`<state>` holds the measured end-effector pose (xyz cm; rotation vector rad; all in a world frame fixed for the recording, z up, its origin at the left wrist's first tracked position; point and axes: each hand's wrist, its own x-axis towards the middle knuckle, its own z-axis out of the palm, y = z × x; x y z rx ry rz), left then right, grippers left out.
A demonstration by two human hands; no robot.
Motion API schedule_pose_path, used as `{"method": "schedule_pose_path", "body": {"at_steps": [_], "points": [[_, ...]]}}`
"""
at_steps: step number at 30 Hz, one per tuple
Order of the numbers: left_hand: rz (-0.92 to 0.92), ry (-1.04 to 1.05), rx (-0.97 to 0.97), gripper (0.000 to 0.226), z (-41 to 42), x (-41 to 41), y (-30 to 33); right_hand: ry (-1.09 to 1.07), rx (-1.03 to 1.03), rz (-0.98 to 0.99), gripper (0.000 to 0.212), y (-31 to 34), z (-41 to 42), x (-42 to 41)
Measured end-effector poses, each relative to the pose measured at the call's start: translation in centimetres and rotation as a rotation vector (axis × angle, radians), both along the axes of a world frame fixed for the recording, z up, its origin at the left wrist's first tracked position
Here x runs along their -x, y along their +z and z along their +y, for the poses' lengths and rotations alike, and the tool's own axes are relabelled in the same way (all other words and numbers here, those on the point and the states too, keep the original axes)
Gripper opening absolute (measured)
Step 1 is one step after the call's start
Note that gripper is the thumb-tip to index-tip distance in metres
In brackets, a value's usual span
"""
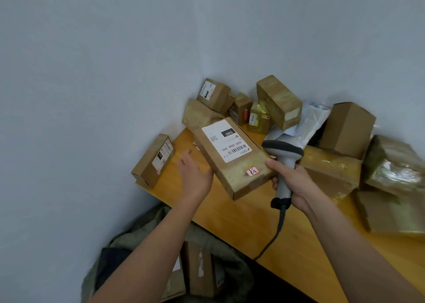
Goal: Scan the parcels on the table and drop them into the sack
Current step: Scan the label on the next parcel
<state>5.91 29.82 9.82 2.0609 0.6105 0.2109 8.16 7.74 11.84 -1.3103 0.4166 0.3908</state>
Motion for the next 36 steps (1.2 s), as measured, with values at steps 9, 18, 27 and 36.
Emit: {"method": "schedule_pose_path", "body": {"at_steps": [9,18,27,36], "points": [[0.322,-0.288,0.937,0.062,-8.2,1.9,2.1,-0.034,0.06,-0.073,0.031,0.9,-7.9,-0.1],[0.011,-0.322,-0.535,0.126,-11.2,0.7,2.0,0.276,0.449,-0.21,0.058,1.8,-13.5,-0.4],[0.427,-0.778,-0.374,0.047,-12.2,1.1,0.2,0.579,0.644,-0.384,0.07,3.3,-16.3,-0.3],[0.435,-0.119,0.41,0.041,-12.3,1.4,-0.9,0.346,0.245,-0.123,0.038,6.1,-17.7,-0.5]]}}
